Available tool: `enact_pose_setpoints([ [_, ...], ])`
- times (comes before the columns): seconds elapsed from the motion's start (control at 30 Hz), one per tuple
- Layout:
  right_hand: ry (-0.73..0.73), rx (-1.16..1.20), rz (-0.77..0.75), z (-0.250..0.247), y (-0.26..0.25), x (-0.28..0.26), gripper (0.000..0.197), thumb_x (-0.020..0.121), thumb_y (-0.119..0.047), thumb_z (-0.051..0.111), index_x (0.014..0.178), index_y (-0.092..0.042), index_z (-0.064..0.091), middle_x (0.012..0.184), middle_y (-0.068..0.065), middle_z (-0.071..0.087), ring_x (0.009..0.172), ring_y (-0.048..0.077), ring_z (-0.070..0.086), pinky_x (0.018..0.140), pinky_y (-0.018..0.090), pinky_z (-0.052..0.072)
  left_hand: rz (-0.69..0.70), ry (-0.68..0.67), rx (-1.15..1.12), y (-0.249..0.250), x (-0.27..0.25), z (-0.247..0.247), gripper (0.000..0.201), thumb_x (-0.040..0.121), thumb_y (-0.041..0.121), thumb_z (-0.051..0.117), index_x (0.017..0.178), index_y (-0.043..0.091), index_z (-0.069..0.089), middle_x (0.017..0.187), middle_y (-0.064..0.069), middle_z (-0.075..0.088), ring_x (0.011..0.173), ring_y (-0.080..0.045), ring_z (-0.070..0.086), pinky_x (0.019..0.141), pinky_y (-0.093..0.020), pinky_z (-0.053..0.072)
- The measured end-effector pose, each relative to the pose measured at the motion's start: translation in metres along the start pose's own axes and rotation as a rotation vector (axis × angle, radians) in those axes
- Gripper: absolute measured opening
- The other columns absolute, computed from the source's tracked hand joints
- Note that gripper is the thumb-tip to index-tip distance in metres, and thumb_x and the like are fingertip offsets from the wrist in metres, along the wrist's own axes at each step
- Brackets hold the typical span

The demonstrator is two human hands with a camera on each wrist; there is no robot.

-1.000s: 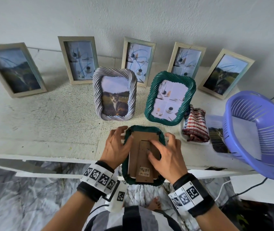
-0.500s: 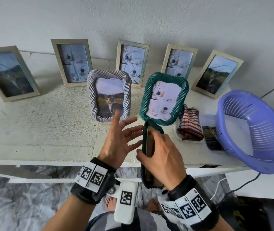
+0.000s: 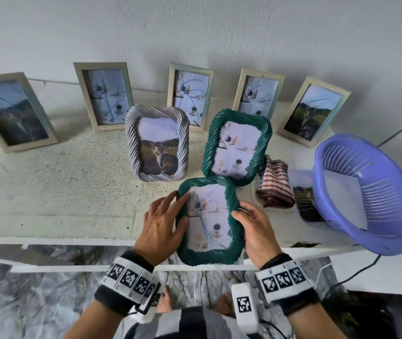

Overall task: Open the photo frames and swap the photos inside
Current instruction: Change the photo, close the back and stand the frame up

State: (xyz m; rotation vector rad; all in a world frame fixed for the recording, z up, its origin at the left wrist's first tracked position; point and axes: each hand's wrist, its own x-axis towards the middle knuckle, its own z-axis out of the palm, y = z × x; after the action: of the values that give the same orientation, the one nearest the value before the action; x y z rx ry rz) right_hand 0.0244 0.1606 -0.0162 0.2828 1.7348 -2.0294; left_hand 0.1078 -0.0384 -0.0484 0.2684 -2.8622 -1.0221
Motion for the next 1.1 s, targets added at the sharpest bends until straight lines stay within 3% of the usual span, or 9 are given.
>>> enact_pose_setpoints([
  [0.1,0.004,-0.086,-0.062,0.0,0.016,0.011,0.019,0.09,0.005,0.056,0.1,-0.008,0.066,0.087,0.009,0.069,0.075,0.017,0.06,0.066,0.024,0.05,-0.032,-0.058,0.115,-0.012,-0.005,0.006,0.068,0.091,0.057,0.026,0.15,0.025,0.034,0.155,-0.002,0.035,0.136,-0.024,0.032,0.107,-0.05,0.031],
  [0.27,0.144,-0.876,-0.445,-0.011,0.031,0.019,0.022,0.082,-0.012,0.07,0.104,-0.009,0.068,0.09,0.008,0.062,0.084,0.022,0.059,0.078,0.03,0.048,0.008,-0.084,0.198,-0.016,-0.009,0.008,0.062,0.097,0.054,0.023,0.151,0.025,0.031,0.157,-0.002,0.032,0.136,-0.025,0.033,0.107,-0.048,0.03],
  [0.4,0.161,-1.141,-0.568,-0.013,0.033,0.021,0.021,0.08,-0.021,0.072,0.098,-0.01,0.068,0.09,0.006,0.052,0.087,0.023,0.053,0.077,0.026,0.041,0.013,-0.114,0.187,-0.016,-0.01,0.007,0.068,0.097,0.061,0.012,0.154,0.027,0.022,0.163,0.003,0.012,0.144,-0.023,0.022,0.113,-0.044,0.022],
  [0.47,0.132,-1.192,-0.597,-0.015,0.028,0.02,0.021,0.083,-0.023,0.07,0.099,-0.01,0.066,0.09,0.004,0.051,0.081,0.021,0.053,0.073,0.026,0.043,0.044,-0.129,0.167,-0.016,-0.011,0.004,0.081,0.091,0.074,0.013,0.155,0.024,0.017,0.163,0.006,0.005,0.148,-0.018,0.013,0.117,-0.042,0.017],
  [0.57,0.17,-1.152,-0.696,-0.019,-0.001,0.023,0.014,0.088,-0.02,0.065,0.095,-0.008,0.063,0.089,0.004,0.054,0.068,0.016,0.052,0.059,0.02,0.04,0.114,-0.189,0.215,-0.017,-0.014,-0.002,0.12,0.067,0.097,0.029,0.156,0.018,0.009,0.163,0.005,0.002,0.15,-0.013,0.005,0.12,-0.04,0.009],
  [0.67,0.396,-1.149,-0.789,-0.03,-0.041,0.042,0.012,0.089,-0.02,0.061,0.092,-0.008,0.061,0.091,0.011,0.055,0.077,0.025,0.055,0.063,0.035,0.05,0.19,-0.259,0.281,-0.021,-0.015,-0.002,0.144,0.05,0.102,0.041,0.155,0.01,0.005,0.164,-0.004,0.001,0.151,-0.021,0.003,0.119,-0.041,0.006],
  [0.77,0.526,-1.34,-0.59,-0.042,-0.068,0.068,0.033,0.091,-0.033,0.057,0.114,-0.01,0.06,0.111,0.019,0.053,0.102,0.038,0.05,0.077,0.043,0.046,0.216,-0.318,0.336,-0.022,-0.013,-0.002,0.152,0.045,0.104,0.039,0.155,0.006,0.001,0.164,-0.009,-0.002,0.151,-0.022,-0.003,0.12,-0.038,0.002],
  [0.9,0.329,-1.516,-0.248,-0.05,-0.076,0.092,0.047,0.09,-0.048,0.054,0.122,-0.014,0.058,0.12,0.022,0.049,0.113,0.043,0.045,0.089,0.047,0.044,0.216,-0.324,0.363,-0.02,-0.01,-0.003,0.153,0.044,0.104,0.041,0.155,0.007,0.0,0.164,-0.007,-0.004,0.151,-0.021,-0.007,0.12,-0.038,0.0],
  [1.1,0.383,-1.377,-0.292,-0.049,-0.065,0.103,0.031,0.09,-0.019,0.061,0.117,-0.005,0.061,0.113,0.024,0.051,0.102,0.043,0.053,0.085,0.042,0.046,0.19,-0.311,0.36,-0.016,-0.01,-0.003,0.15,0.047,0.104,0.04,0.155,0.006,0.007,0.164,-0.009,0.003,0.151,-0.022,-0.001,0.12,-0.035,0.002],
])
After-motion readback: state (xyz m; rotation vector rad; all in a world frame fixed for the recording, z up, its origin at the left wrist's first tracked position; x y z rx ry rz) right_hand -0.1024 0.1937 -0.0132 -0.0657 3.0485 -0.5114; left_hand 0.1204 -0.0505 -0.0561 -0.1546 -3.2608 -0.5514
